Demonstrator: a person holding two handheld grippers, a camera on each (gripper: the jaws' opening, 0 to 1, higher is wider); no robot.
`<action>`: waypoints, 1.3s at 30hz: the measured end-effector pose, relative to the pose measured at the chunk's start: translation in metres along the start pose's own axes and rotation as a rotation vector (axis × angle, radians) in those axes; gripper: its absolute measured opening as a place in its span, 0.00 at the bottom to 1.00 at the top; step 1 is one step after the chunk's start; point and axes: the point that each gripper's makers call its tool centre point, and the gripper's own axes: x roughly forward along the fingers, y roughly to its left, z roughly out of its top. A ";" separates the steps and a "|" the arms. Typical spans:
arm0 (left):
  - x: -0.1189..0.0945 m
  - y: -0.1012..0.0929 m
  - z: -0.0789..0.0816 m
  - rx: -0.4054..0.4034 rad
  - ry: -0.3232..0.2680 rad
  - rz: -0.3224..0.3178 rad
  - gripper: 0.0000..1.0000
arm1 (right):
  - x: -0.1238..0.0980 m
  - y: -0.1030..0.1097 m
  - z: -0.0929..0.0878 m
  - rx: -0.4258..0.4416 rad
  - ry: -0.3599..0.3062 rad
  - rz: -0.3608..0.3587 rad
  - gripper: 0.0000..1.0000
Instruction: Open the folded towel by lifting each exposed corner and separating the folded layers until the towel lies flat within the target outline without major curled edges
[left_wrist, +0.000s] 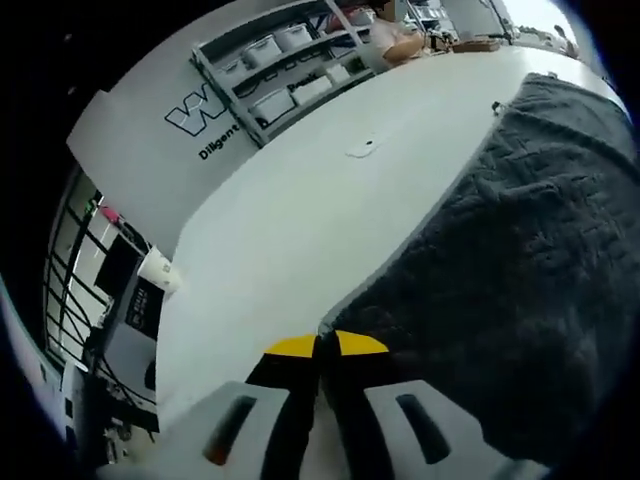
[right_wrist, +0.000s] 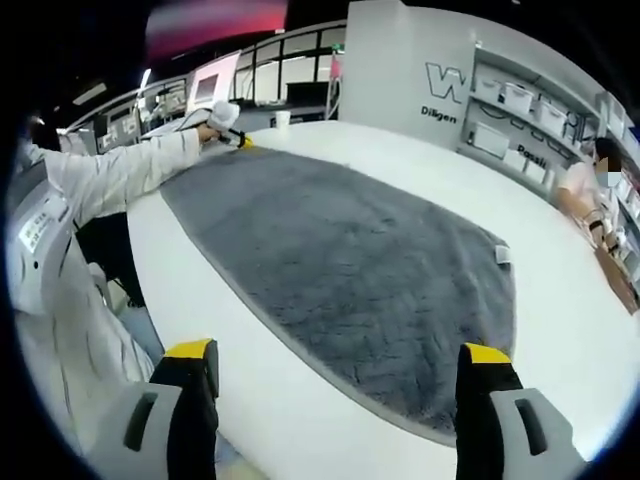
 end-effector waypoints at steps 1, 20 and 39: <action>0.000 0.000 0.000 0.016 0.000 0.006 0.04 | 0.000 0.000 0.000 0.001 0.000 -0.001 0.98; -0.012 0.014 0.006 -0.094 -0.033 0.029 0.12 | 0.000 -0.001 -0.002 0.011 -0.003 -0.001 0.98; -0.066 -0.023 0.031 -0.485 -0.247 -0.200 0.51 | 0.000 -0.002 0.000 0.028 -0.017 0.007 0.98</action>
